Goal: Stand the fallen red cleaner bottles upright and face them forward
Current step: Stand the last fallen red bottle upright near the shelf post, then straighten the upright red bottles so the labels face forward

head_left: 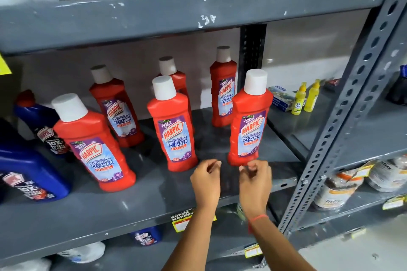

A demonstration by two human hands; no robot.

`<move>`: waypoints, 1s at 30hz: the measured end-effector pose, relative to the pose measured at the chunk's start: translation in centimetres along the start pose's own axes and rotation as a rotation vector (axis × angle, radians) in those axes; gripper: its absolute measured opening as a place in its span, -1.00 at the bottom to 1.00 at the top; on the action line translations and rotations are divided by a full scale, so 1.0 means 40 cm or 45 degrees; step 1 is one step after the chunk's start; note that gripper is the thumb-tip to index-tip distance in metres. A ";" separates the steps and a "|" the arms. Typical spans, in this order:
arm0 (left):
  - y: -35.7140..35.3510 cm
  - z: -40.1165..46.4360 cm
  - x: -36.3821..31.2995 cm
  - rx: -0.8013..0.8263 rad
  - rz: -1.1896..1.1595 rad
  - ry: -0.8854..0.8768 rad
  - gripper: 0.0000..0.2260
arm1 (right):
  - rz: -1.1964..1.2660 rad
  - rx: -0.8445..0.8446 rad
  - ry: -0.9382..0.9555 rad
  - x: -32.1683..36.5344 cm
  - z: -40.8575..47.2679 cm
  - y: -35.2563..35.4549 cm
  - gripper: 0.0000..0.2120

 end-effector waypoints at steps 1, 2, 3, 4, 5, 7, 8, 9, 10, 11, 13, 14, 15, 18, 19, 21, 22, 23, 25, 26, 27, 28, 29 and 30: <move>0.024 -0.003 0.005 -0.087 -0.013 -0.001 -0.93 | -0.016 0.056 0.084 0.013 -0.023 -0.021 -0.77; 0.061 -0.001 0.016 -0.180 -0.020 0.004 -0.95 | -0.026 0.149 0.139 0.024 -0.046 -0.056 -0.77; 0.086 0.001 0.019 -0.257 -0.037 0.005 -0.96 | -0.032 0.235 0.153 0.032 -0.052 -0.083 -0.80; 0.115 0.007 0.023 -0.329 -0.059 0.004 -0.98 | -0.024 0.331 0.128 0.038 -0.051 -0.111 -0.81; 0.144 0.016 0.028 -0.402 -0.090 0.015 -0.98 | -0.008 0.435 0.082 0.045 -0.048 -0.143 -0.77; 0.199 0.042 0.043 -0.525 -0.131 0.047 -0.89 | -0.004 0.634 0.020 0.062 -0.039 -0.201 -0.61; 0.222 0.055 0.047 -0.553 -0.130 0.061 -0.82 | -0.023 0.712 0.011 0.069 -0.034 -0.225 -0.54; 0.238 0.069 0.053 -0.547 -0.131 0.074 -0.75 | -0.047 0.773 0.003 0.075 -0.028 -0.245 -0.48; 0.248 0.081 0.058 -0.508 -0.137 0.081 -0.67 | -0.071 0.818 -0.006 0.079 -0.020 -0.262 -0.45; 0.252 0.096 0.065 -0.445 -0.142 0.083 -0.61 | -0.096 0.851 -0.016 0.082 -0.012 -0.277 -0.42; 0.249 0.123 0.072 -0.274 -0.122 0.086 -0.54 | -0.119 0.914 -0.023 0.087 0.002 -0.299 -0.44; 0.244 0.133 0.073 -0.177 -0.090 0.086 -0.55 | -0.109 0.949 -0.026 0.089 0.005 -0.307 -0.47; 0.238 0.141 0.070 -0.088 -0.044 0.074 -0.59 | -0.101 0.981 -0.026 0.089 0.006 -0.312 -0.51; 0.228 0.147 0.055 0.018 0.039 0.025 -0.71 | -0.098 1.030 -0.014 0.090 0.005 -0.319 -0.60; 0.228 0.147 0.054 0.012 0.038 0.027 -0.72 | -0.087 1.028 -0.020 0.089 0.006 -0.319 -0.61; 0.230 0.143 0.054 0.007 0.046 0.028 -0.72 | -0.072 1.024 -0.030 0.087 0.005 -0.314 -0.63; 0.230 0.140 0.055 0.015 0.049 0.029 -0.72 | -0.063 1.026 -0.032 0.084 0.004 -0.309 -0.64; 0.231 0.137 0.057 0.022 0.048 0.035 -0.71 | -0.056 1.029 -0.036 0.082 0.002 -0.304 -0.65; 0.231 0.125 0.058 0.030 0.045 0.051 -0.69 | -0.052 1.037 -0.031 0.078 -0.005 -0.292 -0.65; 0.231 0.119 0.058 0.036 0.039 0.052 -0.69 | -0.046 1.037 -0.021 0.076 -0.008 -0.287 -0.65; 0.230 0.112 0.058 0.042 0.031 0.048 -0.69 | -0.043 1.034 -0.009 0.075 -0.012 -0.281 -0.65; 0.230 0.104 0.056 0.045 0.026 0.040 -0.69 | -0.047 1.030 0.001 0.074 -0.016 -0.275 -0.65; 0.230 0.097 0.056 0.047 0.023 0.033 -0.70 | -0.057 1.024 0.010 0.074 -0.020 -0.268 -0.65; 0.229 0.090 0.055 0.048 0.024 0.027 -0.70 | -0.068 1.019 0.019 0.073 -0.022 -0.261 -0.65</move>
Point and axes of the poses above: each hand's wrist, its own z-axis towards the middle knuckle, its own y-axis out of the back of the hand, x = y × z, the point moved 5 cm from there along z, towards the middle knuckle, and after that the axes turned 5 degrees about -z, right-handed, at the moved point
